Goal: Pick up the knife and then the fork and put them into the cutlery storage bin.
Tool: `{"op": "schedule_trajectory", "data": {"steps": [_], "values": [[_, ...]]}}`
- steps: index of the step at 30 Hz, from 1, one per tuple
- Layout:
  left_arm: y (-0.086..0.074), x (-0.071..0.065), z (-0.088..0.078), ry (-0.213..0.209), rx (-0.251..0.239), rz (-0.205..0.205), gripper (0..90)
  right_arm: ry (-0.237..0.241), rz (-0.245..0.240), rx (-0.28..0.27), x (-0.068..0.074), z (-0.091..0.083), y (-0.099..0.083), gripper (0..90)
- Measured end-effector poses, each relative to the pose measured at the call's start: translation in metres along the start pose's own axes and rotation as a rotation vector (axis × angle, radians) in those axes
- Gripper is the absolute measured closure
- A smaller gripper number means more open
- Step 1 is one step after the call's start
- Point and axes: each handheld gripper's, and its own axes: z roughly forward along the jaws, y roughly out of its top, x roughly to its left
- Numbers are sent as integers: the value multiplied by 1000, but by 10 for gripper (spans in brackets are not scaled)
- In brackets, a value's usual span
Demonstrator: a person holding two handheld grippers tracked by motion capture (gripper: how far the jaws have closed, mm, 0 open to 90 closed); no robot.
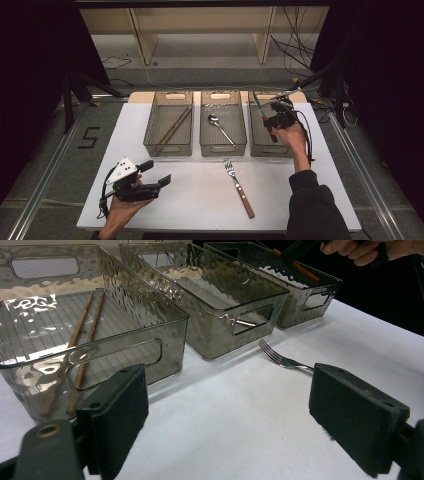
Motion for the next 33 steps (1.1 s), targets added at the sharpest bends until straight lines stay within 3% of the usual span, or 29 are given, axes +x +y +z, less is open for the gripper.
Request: {"op": "schedule_trajectory", "data": {"steps": [16, 22, 28, 33], "values": [[0, 0, 0, -2, 1, -1, 158, -23, 35, 67, 0, 19, -7, 761], [0, 0, 0, -1, 1, 0, 158, 39, 35, 55, 1, 16, -7, 632], [0, 0, 0, -1, 5, 5, 158, 57, -4, 12, 7, 2, -9, 499], [0, 0, 0, -2, 6, 6, 158, 72, -64, -25, 21, -12, -15, 404]]}}
